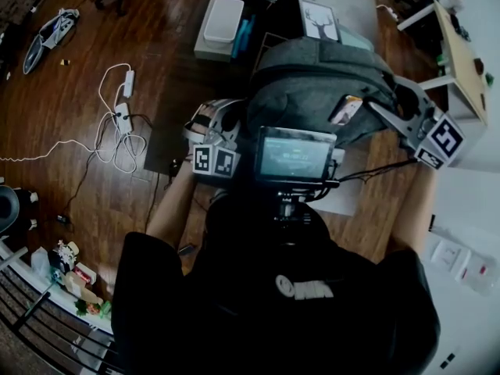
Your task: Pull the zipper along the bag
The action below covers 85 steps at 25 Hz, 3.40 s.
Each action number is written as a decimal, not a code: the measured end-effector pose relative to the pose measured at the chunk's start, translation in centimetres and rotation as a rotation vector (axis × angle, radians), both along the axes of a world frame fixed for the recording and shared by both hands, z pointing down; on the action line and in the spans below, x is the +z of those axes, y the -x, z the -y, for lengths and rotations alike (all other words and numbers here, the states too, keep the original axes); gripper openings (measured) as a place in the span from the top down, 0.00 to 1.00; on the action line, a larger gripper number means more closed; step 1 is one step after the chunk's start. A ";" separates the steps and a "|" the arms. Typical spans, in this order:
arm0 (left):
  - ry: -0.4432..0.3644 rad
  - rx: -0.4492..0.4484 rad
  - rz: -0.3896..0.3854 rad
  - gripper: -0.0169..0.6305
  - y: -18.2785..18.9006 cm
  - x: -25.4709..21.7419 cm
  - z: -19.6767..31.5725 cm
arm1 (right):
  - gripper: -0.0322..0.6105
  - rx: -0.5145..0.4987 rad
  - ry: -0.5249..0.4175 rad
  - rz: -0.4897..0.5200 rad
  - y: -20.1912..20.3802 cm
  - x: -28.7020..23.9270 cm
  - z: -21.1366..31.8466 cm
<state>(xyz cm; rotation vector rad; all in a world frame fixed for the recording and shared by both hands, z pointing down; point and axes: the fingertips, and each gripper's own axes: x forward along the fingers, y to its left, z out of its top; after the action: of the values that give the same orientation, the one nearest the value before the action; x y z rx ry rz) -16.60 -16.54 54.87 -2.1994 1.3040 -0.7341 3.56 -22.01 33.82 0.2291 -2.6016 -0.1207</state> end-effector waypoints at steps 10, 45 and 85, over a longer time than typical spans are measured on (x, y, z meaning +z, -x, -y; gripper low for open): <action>0.116 -0.085 -0.154 0.97 2.1 -1.5 -1.0 | 0.60 0.014 -0.034 -0.006 0.2 -0.1 -0.1; -0.025 -0.177 -0.182 0.95 0.2 -22.5 2.6 | 0.59 0.039 -0.113 0.055 1.0 -0.4 0.6; -0.106 -0.084 0.087 0.97 -3.4 -28.0 3.9 | 0.48 0.066 -0.224 0.070 2.6 -1.0 1.1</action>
<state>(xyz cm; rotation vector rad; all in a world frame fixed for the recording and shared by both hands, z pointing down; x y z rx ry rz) -13.19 -20.40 26.84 -2.0176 1.3663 -0.7651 0.99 -23.09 32.83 0.4050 -2.6455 -0.3881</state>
